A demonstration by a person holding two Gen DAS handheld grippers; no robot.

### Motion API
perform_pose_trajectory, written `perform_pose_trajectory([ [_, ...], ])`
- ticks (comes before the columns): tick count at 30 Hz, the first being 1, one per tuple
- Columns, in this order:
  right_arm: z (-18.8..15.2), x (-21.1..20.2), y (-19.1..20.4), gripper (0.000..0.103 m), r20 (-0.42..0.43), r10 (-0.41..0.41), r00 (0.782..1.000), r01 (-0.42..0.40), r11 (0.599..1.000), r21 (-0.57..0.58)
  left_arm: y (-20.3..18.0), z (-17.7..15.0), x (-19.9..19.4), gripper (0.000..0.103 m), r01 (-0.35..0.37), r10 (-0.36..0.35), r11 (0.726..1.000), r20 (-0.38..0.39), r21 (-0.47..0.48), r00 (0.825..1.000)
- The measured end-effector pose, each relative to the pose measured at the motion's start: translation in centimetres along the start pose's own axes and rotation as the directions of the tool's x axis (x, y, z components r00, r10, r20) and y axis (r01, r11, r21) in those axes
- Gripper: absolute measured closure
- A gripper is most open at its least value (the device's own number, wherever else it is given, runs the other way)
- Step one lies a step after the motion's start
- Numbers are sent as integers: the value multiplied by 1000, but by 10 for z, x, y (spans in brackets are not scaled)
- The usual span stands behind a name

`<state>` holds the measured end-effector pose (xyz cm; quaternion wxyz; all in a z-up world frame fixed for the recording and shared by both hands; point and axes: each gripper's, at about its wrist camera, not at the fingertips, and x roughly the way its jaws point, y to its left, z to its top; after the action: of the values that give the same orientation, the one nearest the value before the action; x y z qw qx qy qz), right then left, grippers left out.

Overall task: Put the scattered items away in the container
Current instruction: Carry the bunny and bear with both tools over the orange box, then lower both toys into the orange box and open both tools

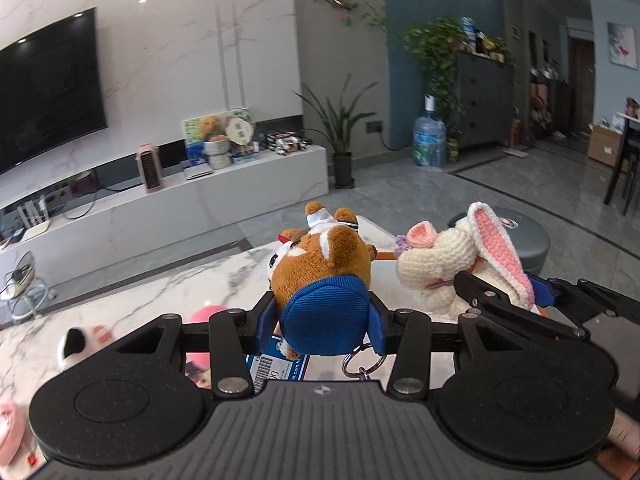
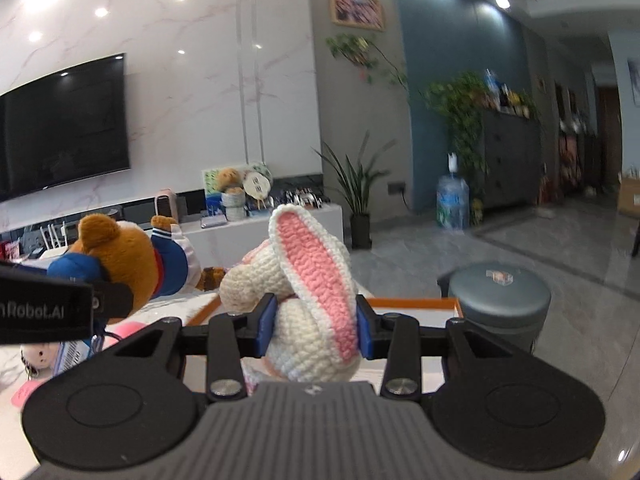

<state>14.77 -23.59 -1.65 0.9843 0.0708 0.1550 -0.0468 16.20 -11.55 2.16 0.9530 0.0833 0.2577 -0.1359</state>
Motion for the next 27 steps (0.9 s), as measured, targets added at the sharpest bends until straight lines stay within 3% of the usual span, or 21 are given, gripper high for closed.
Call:
perform_pose_trajectory([
  [6,-4,46,-28,60,-140,56,989,-23,974,225,-4,-13,49,50,41,-38,998,-70,40,997],
  [11,-17,79,-39,60,-249,55,967,41,931,364,-7,-24,84,50,53,-43,995,-113,86,993],
  [18,-17,123,-23,59,-363,20,931,106,940,324,-7,-38,120,50,61,-34,990,-206,126,978],
  [20,-16,125,-24,59,-365,34,930,93,942,324,-4,-42,125,50,66,-37,992,-241,112,970],
  [22,-19,128,-21,59,-399,44,916,88,947,308,1,-46,129,50,59,-28,992,-273,108,962],
  [25,-25,139,-22,58,-457,75,886,93,938,334,-2,-49,128,49,48,-3,986,-268,160,964],
  [27,-27,139,-19,58,-467,77,881,90,941,326,-4,-49,129,48,47,4,982,-270,183,963],
])
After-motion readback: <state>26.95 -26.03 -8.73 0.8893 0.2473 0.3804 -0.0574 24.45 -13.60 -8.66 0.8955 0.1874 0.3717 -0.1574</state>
